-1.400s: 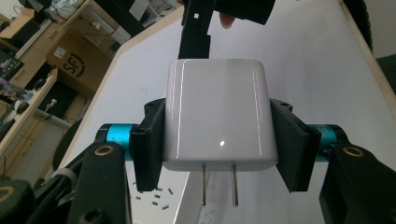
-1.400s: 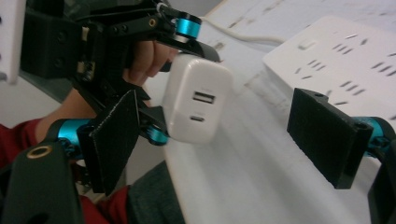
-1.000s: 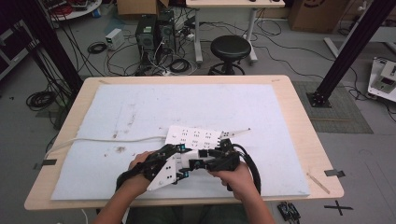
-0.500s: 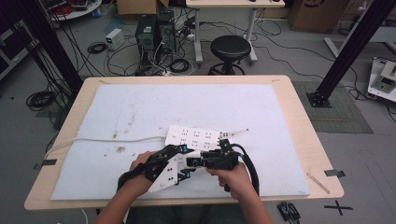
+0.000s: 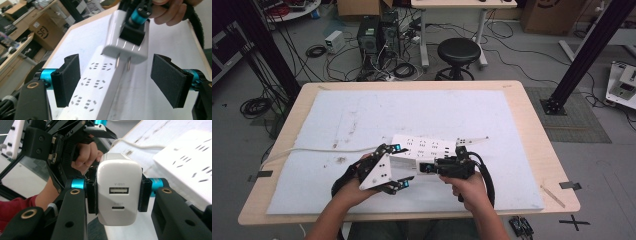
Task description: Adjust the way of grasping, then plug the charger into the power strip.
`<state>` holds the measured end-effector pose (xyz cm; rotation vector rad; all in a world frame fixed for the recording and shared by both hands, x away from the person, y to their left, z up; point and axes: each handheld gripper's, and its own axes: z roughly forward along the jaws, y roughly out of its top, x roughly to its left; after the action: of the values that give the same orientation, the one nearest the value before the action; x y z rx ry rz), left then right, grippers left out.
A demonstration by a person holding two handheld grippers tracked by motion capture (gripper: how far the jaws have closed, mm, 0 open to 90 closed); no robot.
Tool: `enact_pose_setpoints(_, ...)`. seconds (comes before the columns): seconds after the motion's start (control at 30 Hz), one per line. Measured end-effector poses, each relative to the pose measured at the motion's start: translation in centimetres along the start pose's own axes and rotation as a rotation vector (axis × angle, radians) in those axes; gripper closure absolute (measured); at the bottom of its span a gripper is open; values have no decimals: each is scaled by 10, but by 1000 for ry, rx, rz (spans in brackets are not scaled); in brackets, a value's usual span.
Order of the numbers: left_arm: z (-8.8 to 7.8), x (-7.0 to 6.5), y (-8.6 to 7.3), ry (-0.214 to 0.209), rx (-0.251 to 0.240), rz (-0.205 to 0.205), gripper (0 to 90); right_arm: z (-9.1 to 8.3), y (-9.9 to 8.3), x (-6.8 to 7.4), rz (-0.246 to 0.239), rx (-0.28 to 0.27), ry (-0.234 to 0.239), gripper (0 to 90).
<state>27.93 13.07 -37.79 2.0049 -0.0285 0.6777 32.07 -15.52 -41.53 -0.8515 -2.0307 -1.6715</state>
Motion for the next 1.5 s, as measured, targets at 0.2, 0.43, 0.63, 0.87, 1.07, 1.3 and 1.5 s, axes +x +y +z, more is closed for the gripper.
enact_pose_setpoints(0.2,-20,18,-8,47,7,-67,238,-5,4,1,-15,-19,-26,630)
enact_pose_setpoints(0.43,-47,36,-15,124,-15,-129,238,-3,7,-1,-24,-28,-48,630)
enact_pose_setpoints(0.63,-56,41,-21,147,-3,-151,238,-2,10,-7,-39,-46,-99,630)
enact_pose_setpoints(0.87,-60,39,-29,151,15,-173,238,-4,15,-12,-74,-66,-177,630)
enact_pose_setpoints(1.07,-64,39,-31,158,28,-177,238,-7,23,-10,-182,-48,-254,630)
enact_pose_setpoints(1.3,-63,41,-34,160,39,-184,238,-11,32,-6,-310,7,-345,631)
enact_pose_setpoints(1.5,-60,41,-35,150,39,-185,238,-15,39,-5,-402,77,-423,630)
